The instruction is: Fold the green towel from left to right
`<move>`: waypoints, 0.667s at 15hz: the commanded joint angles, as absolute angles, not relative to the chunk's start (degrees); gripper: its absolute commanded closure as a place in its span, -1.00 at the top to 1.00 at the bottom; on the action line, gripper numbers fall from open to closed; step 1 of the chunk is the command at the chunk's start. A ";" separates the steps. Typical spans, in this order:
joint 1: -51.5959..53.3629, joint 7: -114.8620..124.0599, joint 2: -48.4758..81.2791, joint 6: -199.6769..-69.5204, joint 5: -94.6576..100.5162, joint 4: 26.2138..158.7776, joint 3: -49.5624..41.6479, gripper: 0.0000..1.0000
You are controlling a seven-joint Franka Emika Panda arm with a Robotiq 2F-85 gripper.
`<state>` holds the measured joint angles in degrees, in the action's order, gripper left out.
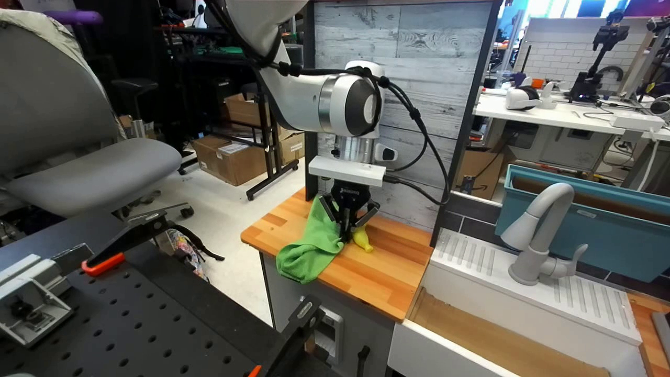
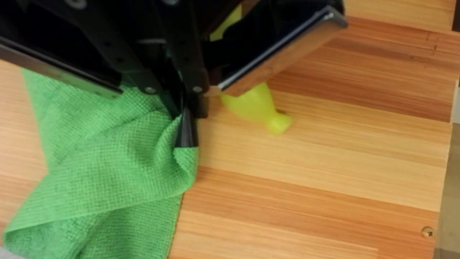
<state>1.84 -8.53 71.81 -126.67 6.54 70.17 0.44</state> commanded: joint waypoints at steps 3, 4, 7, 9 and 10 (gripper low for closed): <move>2.48 -7.33 75.11 -123.88 6.83 64.31 -0.41 0.17; 2.44 -7.31 75.02 -123.90 6.84 64.43 -0.40 0.34; 2.09 -7.75 73.68 -124.74 6.77 66.14 -0.16 0.76; 1.87 -8.14 72.18 -125.62 6.83 68.07 -0.04 0.99; 1.73 -8.25 71.62 -126.08 6.80 68.84 0.01 1.00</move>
